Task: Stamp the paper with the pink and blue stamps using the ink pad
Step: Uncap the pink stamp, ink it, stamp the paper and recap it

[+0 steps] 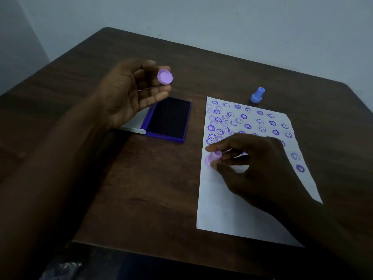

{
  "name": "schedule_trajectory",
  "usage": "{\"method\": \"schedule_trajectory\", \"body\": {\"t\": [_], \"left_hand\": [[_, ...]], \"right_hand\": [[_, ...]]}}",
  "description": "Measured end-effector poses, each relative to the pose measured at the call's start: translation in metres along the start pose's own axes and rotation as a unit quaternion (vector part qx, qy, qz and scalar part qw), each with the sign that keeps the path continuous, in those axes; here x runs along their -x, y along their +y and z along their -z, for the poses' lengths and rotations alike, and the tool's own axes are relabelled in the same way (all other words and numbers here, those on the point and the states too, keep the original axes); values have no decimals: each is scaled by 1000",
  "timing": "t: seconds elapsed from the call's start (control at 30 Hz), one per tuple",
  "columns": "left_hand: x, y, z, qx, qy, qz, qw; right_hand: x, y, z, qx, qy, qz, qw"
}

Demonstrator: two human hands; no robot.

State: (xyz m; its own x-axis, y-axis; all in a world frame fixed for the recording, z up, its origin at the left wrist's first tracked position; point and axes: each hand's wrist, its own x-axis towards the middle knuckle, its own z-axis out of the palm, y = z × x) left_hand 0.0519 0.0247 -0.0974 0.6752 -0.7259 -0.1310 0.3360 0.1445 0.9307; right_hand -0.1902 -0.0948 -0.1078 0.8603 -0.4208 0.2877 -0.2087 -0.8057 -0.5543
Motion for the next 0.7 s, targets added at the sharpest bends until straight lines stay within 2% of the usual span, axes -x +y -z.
{"method": "schedule_trajectory", "body": {"t": [0.43,0.5,0.57,0.63,0.7], "left_hand": [[5,3,-2,4,5,3,1000],[6,3,-2,6,4,1,1000],[7,3,-1,7,6,3,1000],[7,3,-1,10,6,5,1000],[7,2,-2,12,0,8,1000]], "right_hand": [[2,4,-3,-3,-3,27,1000],[3,5,1,-69,21,11,997],[0,7,9,-165,93,-9,982],[-5,10,19,-253,165,-33,953],[-10,14,28,-341,180,-77,919]]}}
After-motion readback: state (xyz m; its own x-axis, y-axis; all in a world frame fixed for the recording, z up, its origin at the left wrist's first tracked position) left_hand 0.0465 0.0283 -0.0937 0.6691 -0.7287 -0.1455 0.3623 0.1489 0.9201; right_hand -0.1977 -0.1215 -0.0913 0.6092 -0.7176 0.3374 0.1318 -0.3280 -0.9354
